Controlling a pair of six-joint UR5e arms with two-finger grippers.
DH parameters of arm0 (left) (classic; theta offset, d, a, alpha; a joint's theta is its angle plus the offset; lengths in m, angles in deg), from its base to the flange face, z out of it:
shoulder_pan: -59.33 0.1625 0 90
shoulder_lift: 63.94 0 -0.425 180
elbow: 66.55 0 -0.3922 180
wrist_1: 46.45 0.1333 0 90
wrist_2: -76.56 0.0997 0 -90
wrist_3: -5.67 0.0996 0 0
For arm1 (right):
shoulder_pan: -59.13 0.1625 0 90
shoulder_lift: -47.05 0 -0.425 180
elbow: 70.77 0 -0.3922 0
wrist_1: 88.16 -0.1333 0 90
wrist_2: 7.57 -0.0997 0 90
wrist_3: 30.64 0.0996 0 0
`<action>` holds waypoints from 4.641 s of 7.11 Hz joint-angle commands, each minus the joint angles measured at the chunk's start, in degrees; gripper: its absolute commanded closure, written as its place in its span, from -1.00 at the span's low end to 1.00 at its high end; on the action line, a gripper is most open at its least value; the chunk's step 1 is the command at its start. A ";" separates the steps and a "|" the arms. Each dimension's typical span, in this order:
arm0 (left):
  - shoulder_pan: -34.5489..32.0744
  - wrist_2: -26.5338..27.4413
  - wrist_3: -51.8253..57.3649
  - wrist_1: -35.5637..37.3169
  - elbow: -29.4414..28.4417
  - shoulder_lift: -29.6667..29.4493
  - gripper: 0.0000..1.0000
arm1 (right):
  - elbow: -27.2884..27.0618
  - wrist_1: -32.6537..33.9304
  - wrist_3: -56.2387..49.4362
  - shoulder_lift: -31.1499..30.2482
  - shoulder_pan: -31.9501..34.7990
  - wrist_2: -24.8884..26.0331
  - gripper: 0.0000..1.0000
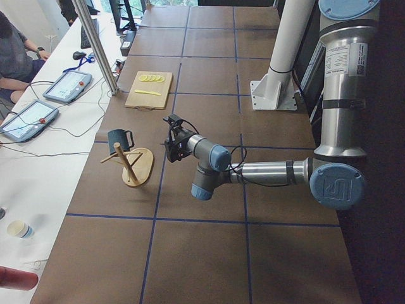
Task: Hang cup on storage rack
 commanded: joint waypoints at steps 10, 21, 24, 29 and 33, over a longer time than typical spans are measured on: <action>-17.74 5.74 103.69 56.03 9.46 -0.32 -1.00 | 0.26 0.09 0.00 -0.09 0.00 -0.09 -1.00; -32.42 -26.40 98.98 121.02 14.91 0.11 -1.00 | 1.14 0.18 0.88 0.00 0.00 -0.26 -0.99; -32.42 -26.49 99.25 120.32 14.91 0.47 -1.00 | 1.32 0.09 0.44 -0.09 0.00 -0.18 -1.00; -32.33 -26.40 99.16 116.62 14.21 1.44 -1.00 | 1.23 0.09 -0.53 -0.53 0.00 -0.35 -1.00; -32.33 -26.57 99.16 116.62 14.65 2.49 -1.00 | 3.07 0.09 -0.18 -1.05 0.00 0.61 -1.00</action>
